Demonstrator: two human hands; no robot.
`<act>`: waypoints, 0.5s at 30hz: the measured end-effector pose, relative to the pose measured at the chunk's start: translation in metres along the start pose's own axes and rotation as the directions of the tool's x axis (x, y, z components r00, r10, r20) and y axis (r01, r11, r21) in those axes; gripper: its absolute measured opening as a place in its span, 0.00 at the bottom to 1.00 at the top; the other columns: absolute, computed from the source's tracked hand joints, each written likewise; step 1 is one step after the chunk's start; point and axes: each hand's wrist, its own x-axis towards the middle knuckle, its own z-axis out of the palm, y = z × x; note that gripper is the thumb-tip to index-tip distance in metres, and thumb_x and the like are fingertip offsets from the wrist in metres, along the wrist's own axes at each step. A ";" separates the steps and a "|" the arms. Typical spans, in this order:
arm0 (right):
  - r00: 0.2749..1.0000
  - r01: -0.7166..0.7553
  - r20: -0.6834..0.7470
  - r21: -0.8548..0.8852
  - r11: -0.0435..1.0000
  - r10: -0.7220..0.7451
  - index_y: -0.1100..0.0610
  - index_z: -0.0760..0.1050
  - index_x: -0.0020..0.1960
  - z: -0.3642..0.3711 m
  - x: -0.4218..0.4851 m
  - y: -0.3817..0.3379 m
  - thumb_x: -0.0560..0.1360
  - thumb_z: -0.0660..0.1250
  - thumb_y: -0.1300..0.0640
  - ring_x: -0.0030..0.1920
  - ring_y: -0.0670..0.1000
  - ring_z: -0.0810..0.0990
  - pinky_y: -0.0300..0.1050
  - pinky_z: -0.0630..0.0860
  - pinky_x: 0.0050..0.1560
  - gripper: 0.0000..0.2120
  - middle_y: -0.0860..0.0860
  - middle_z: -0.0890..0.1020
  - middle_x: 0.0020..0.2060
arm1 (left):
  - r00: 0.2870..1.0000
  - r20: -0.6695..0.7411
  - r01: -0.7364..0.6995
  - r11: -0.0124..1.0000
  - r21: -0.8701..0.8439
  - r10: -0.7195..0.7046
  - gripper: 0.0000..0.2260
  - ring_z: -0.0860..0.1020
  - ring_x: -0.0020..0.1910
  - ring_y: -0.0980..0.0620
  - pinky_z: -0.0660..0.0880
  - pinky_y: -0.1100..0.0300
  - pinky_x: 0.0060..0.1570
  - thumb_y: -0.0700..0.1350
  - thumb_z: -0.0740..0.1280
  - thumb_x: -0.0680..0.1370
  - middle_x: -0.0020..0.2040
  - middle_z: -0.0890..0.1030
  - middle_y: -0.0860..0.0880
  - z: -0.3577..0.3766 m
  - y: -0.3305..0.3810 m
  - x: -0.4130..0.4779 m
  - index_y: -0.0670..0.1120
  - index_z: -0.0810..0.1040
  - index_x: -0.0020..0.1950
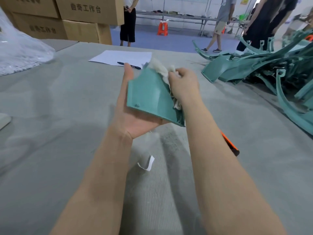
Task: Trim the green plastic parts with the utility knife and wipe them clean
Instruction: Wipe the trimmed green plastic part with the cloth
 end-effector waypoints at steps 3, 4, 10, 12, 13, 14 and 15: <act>0.941 -0.184 -0.213 0.325 0.927 0.262 0.57 0.69 0.60 -0.003 0.002 0.011 0.79 0.60 0.51 0.45 0.51 0.73 0.40 0.67 0.46 0.13 0.50 0.74 0.44 | 0.990 0.002 -0.144 0.989 0.033 0.144 0.37 0.69 0.68 0.46 0.61 0.48 0.71 0.71 0.63 0.69 0.67 0.73 0.45 0.008 -0.001 0.004 0.45 0.71 0.68; 0.921 -0.194 -0.244 0.390 0.900 0.304 0.57 0.66 0.61 -0.004 0.002 0.015 0.80 0.59 0.51 0.44 0.51 0.72 0.40 0.66 0.46 0.13 0.49 0.74 0.44 | 0.975 -0.045 -0.209 0.965 0.160 0.219 0.35 0.71 0.68 0.47 0.65 0.48 0.70 0.67 0.67 0.70 0.67 0.74 0.45 0.012 -0.005 0.006 0.44 0.71 0.67; 0.864 -0.279 -0.222 0.534 0.798 0.451 0.57 0.65 0.62 0.005 -0.006 0.034 0.81 0.55 0.48 0.48 0.56 0.76 0.48 0.73 0.47 0.15 0.51 0.75 0.45 | 0.722 -0.342 -0.216 0.667 0.713 0.601 0.05 0.83 0.43 0.55 0.80 0.58 0.44 0.43 0.67 0.79 0.39 0.84 0.56 0.018 -0.032 0.021 0.50 0.81 0.44; 0.858 -0.239 -0.251 0.577 0.781 0.448 0.55 0.67 0.54 0.006 -0.007 0.035 0.81 0.54 0.49 0.46 0.55 0.75 0.47 0.73 0.47 0.10 0.48 0.73 0.39 | 0.755 -0.299 -0.219 0.654 0.724 0.583 0.05 0.84 0.47 0.51 0.81 0.52 0.50 0.42 0.67 0.79 0.42 0.85 0.53 0.018 -0.028 0.020 0.49 0.81 0.45; 0.859 -0.202 -0.282 0.580 0.789 0.427 0.55 0.68 0.49 0.006 -0.008 0.035 0.81 0.53 0.51 0.44 0.54 0.74 0.47 0.71 0.45 0.09 0.48 0.73 0.37 | 0.770 -0.275 -0.228 0.651 0.724 0.576 0.05 0.83 0.49 0.48 0.80 0.49 0.53 0.42 0.67 0.79 0.45 0.85 0.50 0.018 -0.026 0.018 0.49 0.81 0.46; 0.867 -0.160 -0.303 0.583 0.796 0.396 0.56 0.68 0.44 0.006 -0.009 0.036 0.81 0.53 0.53 0.42 0.54 0.72 0.48 0.69 0.43 0.11 0.49 0.73 0.36 | 0.778 -0.262 -0.239 0.655 0.717 0.571 0.04 0.83 0.50 0.47 0.79 0.47 0.54 0.42 0.67 0.79 0.46 0.85 0.49 0.018 -0.023 0.018 0.48 0.82 0.47; 0.879 -0.136 -0.293 0.601 0.788 0.375 0.56 0.68 0.41 0.006 -0.010 0.038 0.81 0.54 0.53 0.39 0.53 0.70 0.47 0.69 0.41 0.13 0.50 0.73 0.34 | 0.779 -0.265 -0.248 0.669 0.701 0.568 0.04 0.83 0.51 0.47 0.79 0.47 0.54 0.41 0.67 0.79 0.47 0.85 0.48 0.018 -0.021 0.017 0.47 0.82 0.47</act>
